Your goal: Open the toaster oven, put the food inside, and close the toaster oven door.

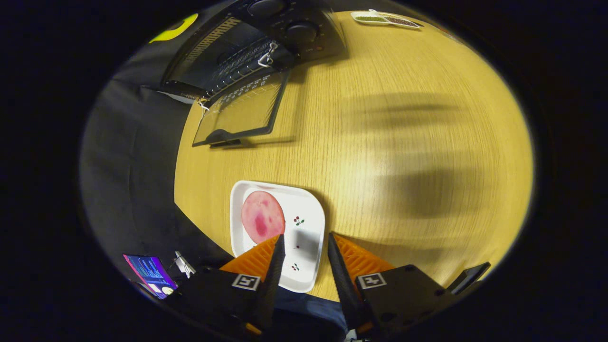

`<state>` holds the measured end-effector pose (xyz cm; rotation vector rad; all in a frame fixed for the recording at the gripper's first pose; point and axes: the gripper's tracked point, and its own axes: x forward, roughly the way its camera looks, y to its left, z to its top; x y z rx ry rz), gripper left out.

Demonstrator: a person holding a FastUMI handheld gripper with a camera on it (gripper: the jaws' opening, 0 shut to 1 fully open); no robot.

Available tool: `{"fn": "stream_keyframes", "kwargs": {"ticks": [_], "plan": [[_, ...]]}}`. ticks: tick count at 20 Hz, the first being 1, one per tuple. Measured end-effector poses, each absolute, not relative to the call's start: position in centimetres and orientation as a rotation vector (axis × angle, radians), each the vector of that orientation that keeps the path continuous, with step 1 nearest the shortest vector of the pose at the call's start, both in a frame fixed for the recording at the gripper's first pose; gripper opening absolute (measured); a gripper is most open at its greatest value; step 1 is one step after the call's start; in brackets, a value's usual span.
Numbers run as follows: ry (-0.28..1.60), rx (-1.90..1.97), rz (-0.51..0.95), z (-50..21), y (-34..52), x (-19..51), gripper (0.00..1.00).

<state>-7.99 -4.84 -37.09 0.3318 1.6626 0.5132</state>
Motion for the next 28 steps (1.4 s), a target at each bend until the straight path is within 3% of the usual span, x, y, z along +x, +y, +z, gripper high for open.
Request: {"fn": "stream_keyframes", "kwargs": {"ticks": [2,3,5,7,8,10,20,28], "plan": [[1.686,0.349,0.499,-37.4,-4.7,-8.3,0.3],[1.692,0.337,0.485,-37.2,-5.3,-7.9,0.28],[1.705,0.376,0.485,-38.0,-4.6,-8.7,0.03],[1.713,0.415,0.496,-37.2,-4.7,-8.9,0.05],[1.693,0.446,0.469,-41.0,-3.3,-10.1,0.03],[1.676,0.502,0.449,-37.4,-3.5,-9.4,0.02],[1.617,0.721,0.467,-34.1,0.8,-8.8,0.02],[1.404,0.872,0.283,-33.4,5.0,-5.6,0.02]]}}
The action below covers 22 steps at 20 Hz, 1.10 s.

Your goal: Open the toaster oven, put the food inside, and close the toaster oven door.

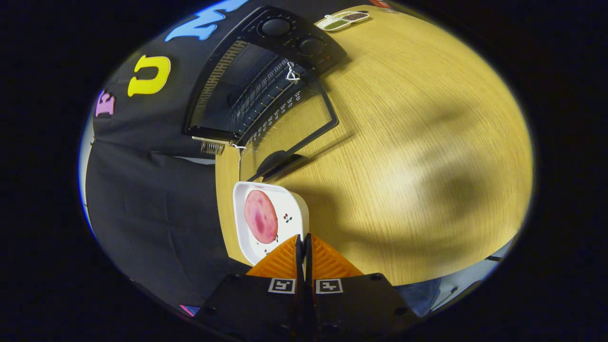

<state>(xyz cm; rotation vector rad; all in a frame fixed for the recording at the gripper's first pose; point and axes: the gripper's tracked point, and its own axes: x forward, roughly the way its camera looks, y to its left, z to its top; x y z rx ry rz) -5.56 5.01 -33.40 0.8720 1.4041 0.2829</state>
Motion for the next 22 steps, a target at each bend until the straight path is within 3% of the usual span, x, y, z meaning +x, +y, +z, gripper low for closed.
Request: {"fn": "stream_keyframes", "kwargs": {"ticks": [11,22], "plan": [[1.119,1.197,-0.089,-32.8,10.2,0.7,0.02],[0.899,1.421,-0.303,-33.8,9.8,11.3,0.02]]}}
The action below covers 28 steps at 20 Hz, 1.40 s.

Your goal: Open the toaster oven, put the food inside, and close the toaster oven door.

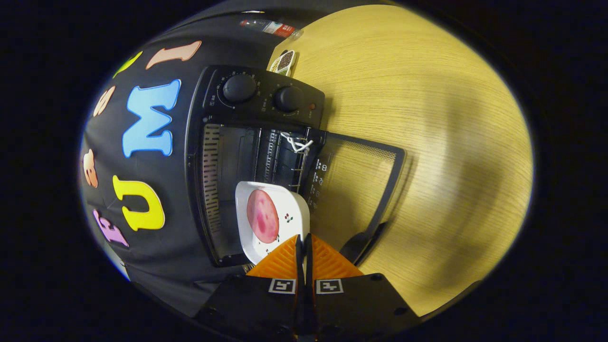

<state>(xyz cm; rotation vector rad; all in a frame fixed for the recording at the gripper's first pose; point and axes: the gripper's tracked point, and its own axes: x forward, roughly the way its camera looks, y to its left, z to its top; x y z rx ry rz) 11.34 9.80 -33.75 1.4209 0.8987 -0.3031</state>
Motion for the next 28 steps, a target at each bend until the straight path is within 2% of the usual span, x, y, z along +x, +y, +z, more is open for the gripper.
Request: {"fn": "stream_keyframes", "kwargs": {"ticks": [9,13,15,18,20,28], "plan": [[0.758,1.482,-0.446,-35.3,9.3,17.4,0.02],[0.715,1.531,-0.451,-35.1,9.8,19.2,0.03],[0.701,1.539,-0.406,-34.4,9.8,19.3,0.13],[0.654,1.523,-0.316,-32.3,10.2,19.2,0.64],[0.706,1.457,-0.284,-32.3,10.5,17.7,0.98],[0.903,0.945,-0.009,-31.3,12.8,8.6,0.98]]}}
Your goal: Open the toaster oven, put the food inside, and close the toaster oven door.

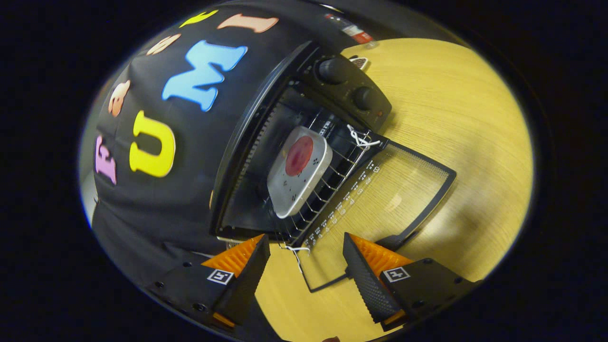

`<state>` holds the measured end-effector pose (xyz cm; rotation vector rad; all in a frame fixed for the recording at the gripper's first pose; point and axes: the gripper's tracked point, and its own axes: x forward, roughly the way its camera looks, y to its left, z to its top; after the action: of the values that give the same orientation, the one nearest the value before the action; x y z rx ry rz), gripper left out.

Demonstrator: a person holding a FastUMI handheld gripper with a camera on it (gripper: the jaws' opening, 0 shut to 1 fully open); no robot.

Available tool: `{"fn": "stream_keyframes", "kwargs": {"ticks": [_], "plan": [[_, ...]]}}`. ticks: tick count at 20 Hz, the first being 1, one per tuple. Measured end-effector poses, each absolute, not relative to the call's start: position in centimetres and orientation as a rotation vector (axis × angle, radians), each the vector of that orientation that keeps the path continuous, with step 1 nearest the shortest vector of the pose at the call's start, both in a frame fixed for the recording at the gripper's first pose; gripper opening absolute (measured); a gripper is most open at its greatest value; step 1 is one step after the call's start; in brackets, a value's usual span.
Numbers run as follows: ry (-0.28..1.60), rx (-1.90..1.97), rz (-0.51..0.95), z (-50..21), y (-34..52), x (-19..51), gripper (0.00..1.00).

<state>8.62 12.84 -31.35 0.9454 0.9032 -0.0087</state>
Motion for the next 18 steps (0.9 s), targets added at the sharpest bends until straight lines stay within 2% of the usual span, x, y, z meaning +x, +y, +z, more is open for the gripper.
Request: {"fn": "stream_keyframes", "kwargs": {"ticks": [9,18], "plan": [[1.004,0.353,0.162,-33.9,11.4,1.7,0.98],[1.091,-0.072,0.186,-39.0,8.6,0.4,0.98]]}}
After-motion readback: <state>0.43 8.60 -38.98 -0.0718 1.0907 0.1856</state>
